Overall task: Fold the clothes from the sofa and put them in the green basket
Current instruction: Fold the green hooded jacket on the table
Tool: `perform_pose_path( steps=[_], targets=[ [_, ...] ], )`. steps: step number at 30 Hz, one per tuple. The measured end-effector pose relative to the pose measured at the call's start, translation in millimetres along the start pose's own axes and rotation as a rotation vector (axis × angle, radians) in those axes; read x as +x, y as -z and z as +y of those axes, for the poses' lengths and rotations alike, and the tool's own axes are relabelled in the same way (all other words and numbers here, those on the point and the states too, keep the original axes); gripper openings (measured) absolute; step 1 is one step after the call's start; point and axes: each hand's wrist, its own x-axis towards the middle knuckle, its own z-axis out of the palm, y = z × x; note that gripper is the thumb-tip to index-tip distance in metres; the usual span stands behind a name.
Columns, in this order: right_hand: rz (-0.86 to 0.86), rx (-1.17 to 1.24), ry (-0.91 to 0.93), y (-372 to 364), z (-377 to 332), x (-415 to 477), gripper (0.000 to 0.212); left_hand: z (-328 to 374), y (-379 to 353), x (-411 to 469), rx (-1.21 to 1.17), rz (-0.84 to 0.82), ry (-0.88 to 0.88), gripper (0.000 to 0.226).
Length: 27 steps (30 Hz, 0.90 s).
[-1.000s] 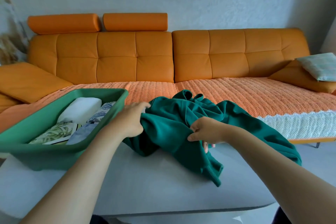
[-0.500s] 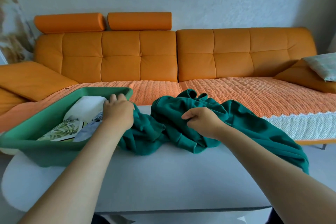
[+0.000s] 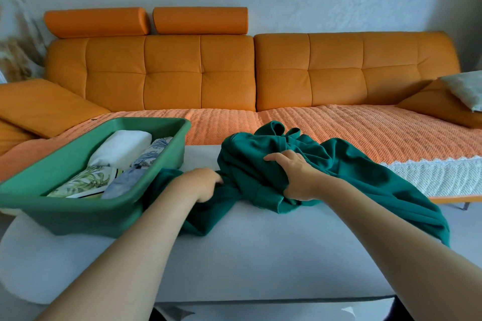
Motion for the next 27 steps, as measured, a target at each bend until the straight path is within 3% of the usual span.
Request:
perform_pose_path(
  steps=[3, 5, 8, 9, 12, 15, 17, 21, 25, 27],
  targets=[
    [0.049, -0.011, 0.014, 0, 8, 2, 0.092, -5, -2, 6, 0.124, 0.046, 0.119, 0.049],
    [0.081, -0.023, 0.037, -2, 11, 4, 0.091, 4, 2, 9, 0.147, 0.253, 0.123, 0.032],
    [0.127, -0.040, 0.069, -3, 15, 5, 0.089, 32, 13, 10, -0.121, 0.700, -0.067, 0.025],
    [0.140, -0.044, 0.076, -3, 15, 6, 0.088, 44, 15, 8, -0.275, 0.737, -0.143, 0.022],
    [0.177, -0.067, 0.078, -2, 17, 5, 0.083, 79, 5, 9, -0.406, 0.536, -0.251, 0.008],
    [0.208, -0.123, 0.058, 0, 20, 1, 0.073, 98, -13, 16, -0.328, 0.344, -0.209, 0.046],
    [0.193, -0.184, 0.063, 2, 23, -3, 0.070, 100, -20, 21, -0.242, 0.328, -0.160, 0.060],
    [0.166, -0.234, 0.059, 4, 27, -9, 0.075, 102, -28, 25, -0.064, 0.370, -0.134, 0.040],
    [0.235, -0.301, 0.072, -2, 26, -5, 0.052, 103, -32, 23, -0.013, 0.396, -0.199, 0.009],
    [0.259, -0.299, 0.065, -1, 27, -4, 0.043, 98, -29, 22, -0.132, 0.458, -0.177, 0.013]
  ],
)
